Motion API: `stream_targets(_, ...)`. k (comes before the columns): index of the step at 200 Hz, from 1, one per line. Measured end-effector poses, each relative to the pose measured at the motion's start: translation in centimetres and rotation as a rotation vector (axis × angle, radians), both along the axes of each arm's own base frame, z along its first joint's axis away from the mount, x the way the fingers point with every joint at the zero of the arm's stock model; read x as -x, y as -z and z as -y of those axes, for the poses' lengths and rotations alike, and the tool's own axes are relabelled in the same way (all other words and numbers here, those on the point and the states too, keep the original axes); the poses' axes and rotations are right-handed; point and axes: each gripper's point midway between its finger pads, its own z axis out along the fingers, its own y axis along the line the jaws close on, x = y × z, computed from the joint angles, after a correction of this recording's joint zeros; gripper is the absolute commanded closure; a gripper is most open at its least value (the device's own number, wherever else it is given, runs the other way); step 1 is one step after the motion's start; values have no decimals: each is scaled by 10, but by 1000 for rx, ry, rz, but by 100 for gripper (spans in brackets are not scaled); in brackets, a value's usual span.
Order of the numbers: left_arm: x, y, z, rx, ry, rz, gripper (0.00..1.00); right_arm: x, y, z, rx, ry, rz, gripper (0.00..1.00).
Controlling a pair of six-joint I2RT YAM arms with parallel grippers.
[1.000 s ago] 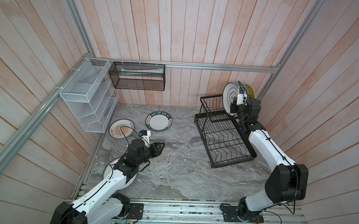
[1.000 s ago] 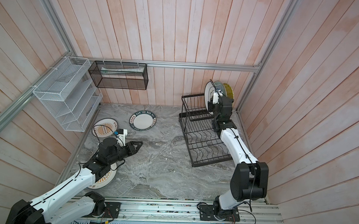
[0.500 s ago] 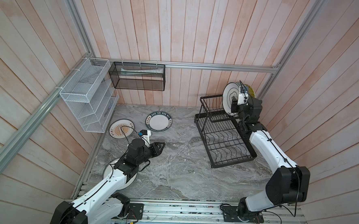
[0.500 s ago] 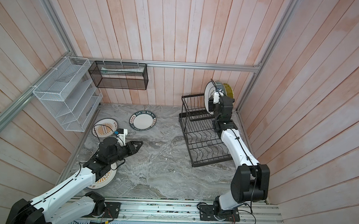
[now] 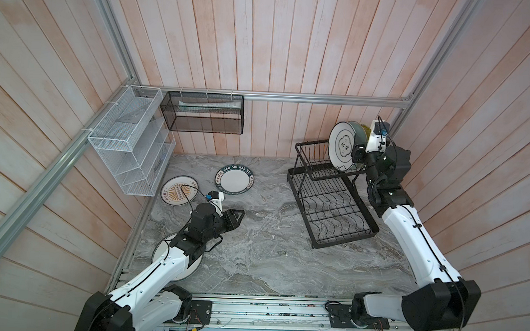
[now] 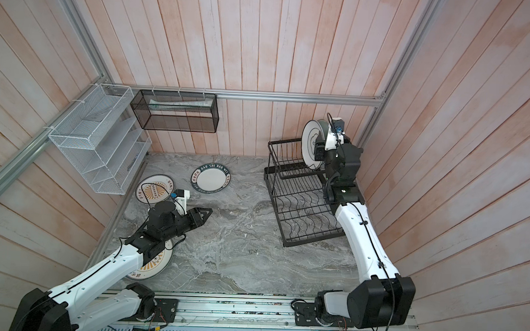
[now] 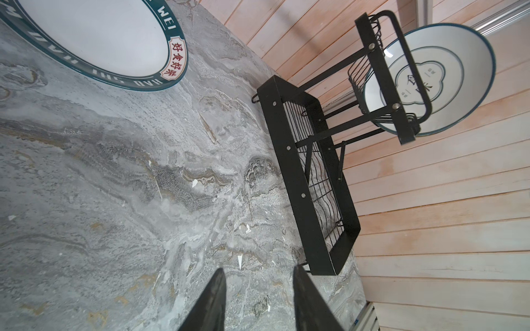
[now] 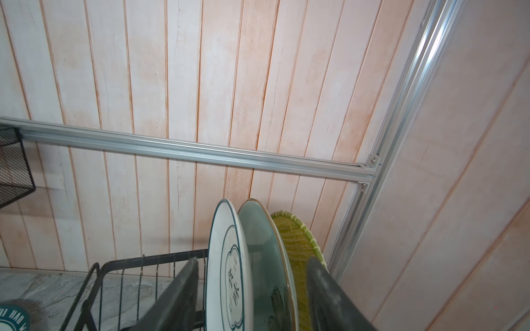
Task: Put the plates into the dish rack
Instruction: 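Open the right gripper and draw it back from the rack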
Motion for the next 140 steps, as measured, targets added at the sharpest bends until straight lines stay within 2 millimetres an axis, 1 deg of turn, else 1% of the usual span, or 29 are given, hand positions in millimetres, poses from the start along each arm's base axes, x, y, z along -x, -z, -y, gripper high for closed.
stream_targets(13, -1, 3, 1, -6, 1, -12, 59, 11, -2, -1, -17, -16, 9, 36)
stream_targets(35, -2, 7, 3, -16, 7, -27, 59, 27, 2, -3, -55, -49, 7, 35)
stream_targets(53, -2, 13, 5, -30, 14, -47, 58, 39, 11, -9, -94, -99, -6, 36)
stream_targets(67, -3, 17, 6, -41, 13, -60, 55, 47, 24, -16, -127, -151, -29, 37)
stream_targets(89, -4, 24, 6, -69, 4, -83, 51, 58, 54, -26, -164, -214, -87, 37)
stream_targets(119, -8, 38, 3, -103, -21, -116, 50, 70, 109, -34, -209, -266, -191, 38)
stream_targets(140, -14, 46, 1, -127, -43, -138, 50, 81, 141, -45, -249, -323, -251, 38)
